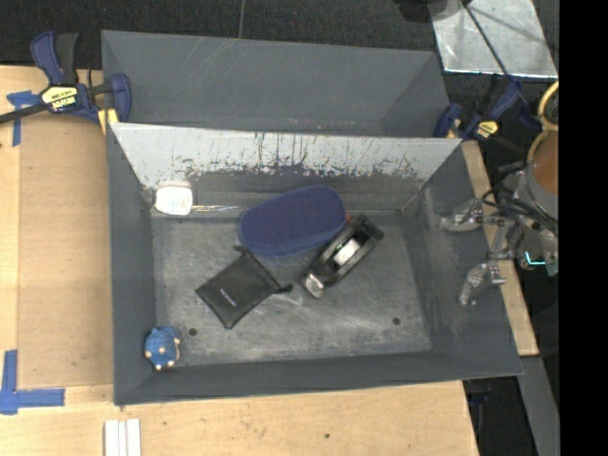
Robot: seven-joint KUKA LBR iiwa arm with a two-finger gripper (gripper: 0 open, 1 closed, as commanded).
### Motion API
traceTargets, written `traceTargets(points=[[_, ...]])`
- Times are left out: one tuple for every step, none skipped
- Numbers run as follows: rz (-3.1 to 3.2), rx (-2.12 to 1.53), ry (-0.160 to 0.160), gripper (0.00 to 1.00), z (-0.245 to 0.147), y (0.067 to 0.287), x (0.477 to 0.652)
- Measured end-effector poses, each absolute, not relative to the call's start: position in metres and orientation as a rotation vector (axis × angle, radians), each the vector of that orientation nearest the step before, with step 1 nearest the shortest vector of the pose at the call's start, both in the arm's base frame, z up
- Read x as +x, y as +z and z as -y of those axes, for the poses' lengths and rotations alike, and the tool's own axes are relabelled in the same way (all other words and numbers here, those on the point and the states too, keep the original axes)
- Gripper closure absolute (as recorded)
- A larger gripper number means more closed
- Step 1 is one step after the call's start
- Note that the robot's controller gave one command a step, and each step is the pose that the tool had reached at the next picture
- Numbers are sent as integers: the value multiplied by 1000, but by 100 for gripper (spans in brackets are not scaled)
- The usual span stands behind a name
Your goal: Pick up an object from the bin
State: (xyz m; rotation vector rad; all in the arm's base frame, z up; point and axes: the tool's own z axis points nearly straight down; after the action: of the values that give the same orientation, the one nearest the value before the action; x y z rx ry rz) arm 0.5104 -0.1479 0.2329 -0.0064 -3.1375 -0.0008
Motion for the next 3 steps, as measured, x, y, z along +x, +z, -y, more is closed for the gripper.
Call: traceTargets(points=[[3129,-444,-4,0,16,130,546],[3054,-759,-1,0,-72,132,549],[3051,-711,3,0,-161,100,604]])
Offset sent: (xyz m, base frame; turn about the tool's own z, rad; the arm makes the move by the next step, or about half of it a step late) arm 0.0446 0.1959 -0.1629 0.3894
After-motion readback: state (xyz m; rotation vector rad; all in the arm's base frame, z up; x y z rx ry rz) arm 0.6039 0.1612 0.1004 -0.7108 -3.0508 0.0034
